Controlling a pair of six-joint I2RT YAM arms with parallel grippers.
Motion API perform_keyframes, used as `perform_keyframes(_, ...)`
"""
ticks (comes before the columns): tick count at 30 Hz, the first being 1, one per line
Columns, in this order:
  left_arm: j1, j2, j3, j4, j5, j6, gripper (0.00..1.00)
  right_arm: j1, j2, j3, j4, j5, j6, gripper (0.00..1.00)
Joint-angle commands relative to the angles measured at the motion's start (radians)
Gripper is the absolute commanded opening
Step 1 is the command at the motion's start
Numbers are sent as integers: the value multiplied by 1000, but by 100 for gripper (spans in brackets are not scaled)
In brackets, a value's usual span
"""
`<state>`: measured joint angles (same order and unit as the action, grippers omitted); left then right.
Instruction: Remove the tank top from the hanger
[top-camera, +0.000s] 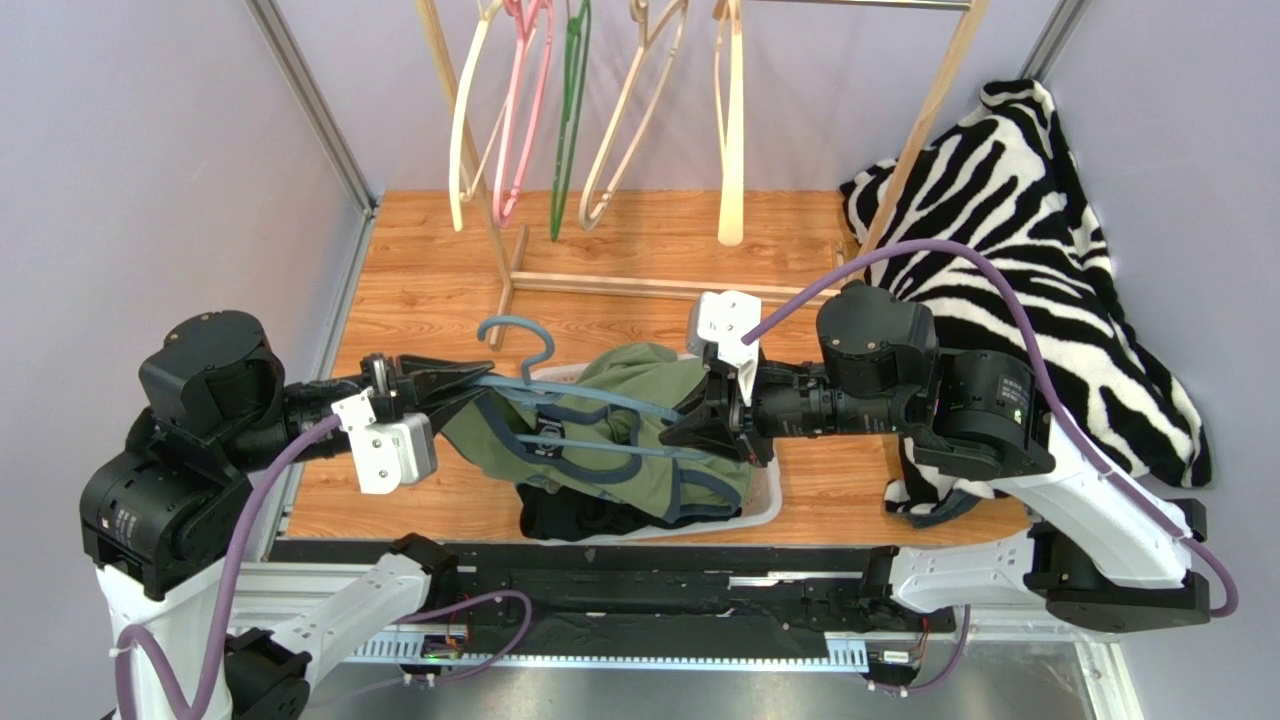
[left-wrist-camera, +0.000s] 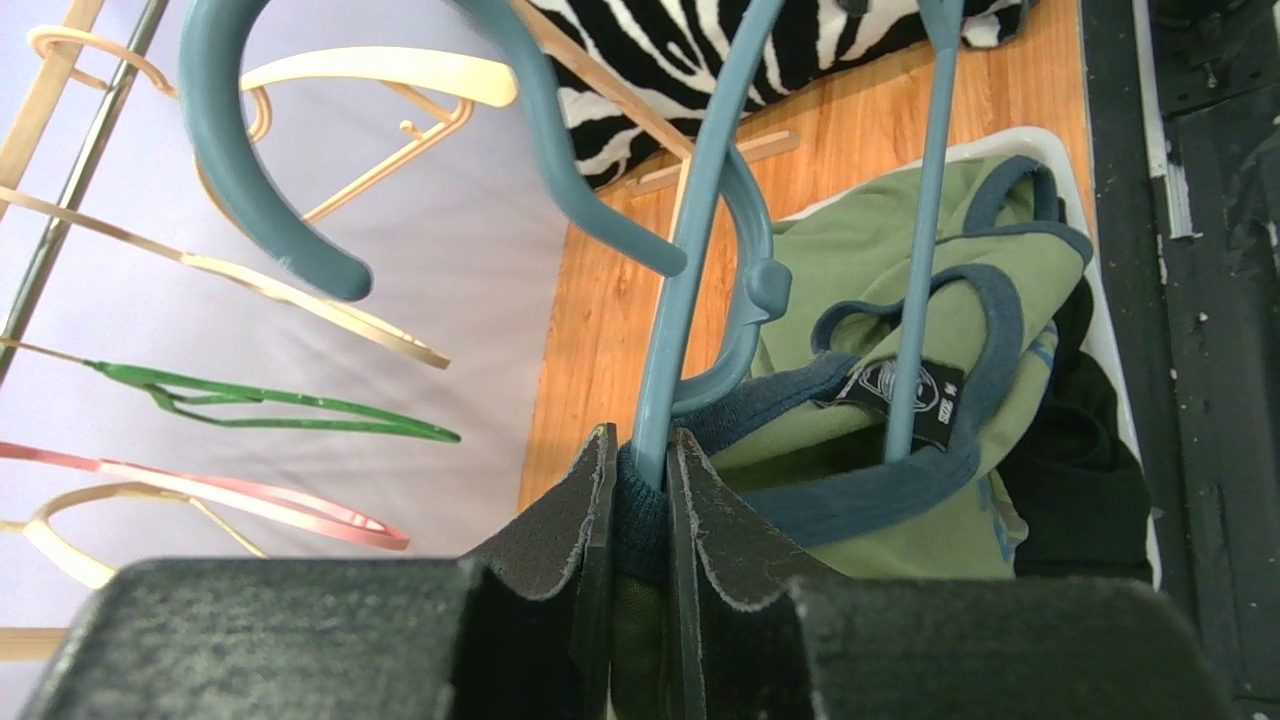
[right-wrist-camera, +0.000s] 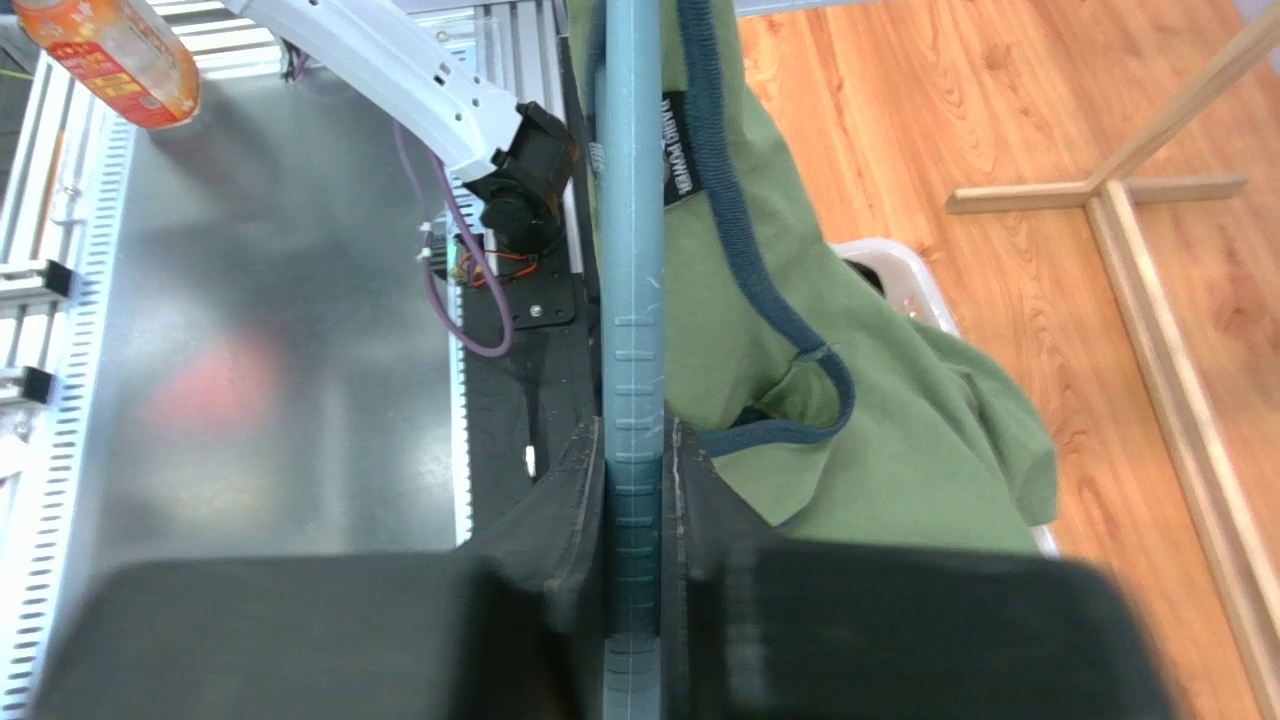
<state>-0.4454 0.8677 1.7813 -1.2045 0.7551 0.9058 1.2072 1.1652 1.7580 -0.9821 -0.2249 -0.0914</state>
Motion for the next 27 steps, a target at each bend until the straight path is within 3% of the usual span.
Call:
perform_keyframes(1,-4,11,20,83,47,-54,0,-3,-13,-3,60,-10,19,0)
perform_keyframes(5,-3,16,15,150,32,-171,2,-5,-38,-32,88,2,30,0)
perform_keyframes(7,-3,14,7,224,-22,-285,29,-3,-65,-54,106,44,35,0)
perform_keyframes(8,-3,11,6,255,-39,-316,59,-5,-76,-75,111,62,33,0)
perform_keyframes(9,-3,5,4,267,-74,-368,74,-3,-88,-83,114,103,29,0)
perform_keyframes(11,-3,-4,6,279,-106,-419,93,-3,-117,-100,111,146,18,0)
perform_keyframes(18,-1,-119,-80,299,-218,-568,95,-3,-167,-65,33,347,-44,0)
perform_keyframes(22,-1,-151,-190,307,-203,-633,94,-3,-168,-26,5,366,-62,0)
perform_keyframes(27,-1,-144,-304,379,-181,-775,85,-3,-168,-26,2,358,-59,0)
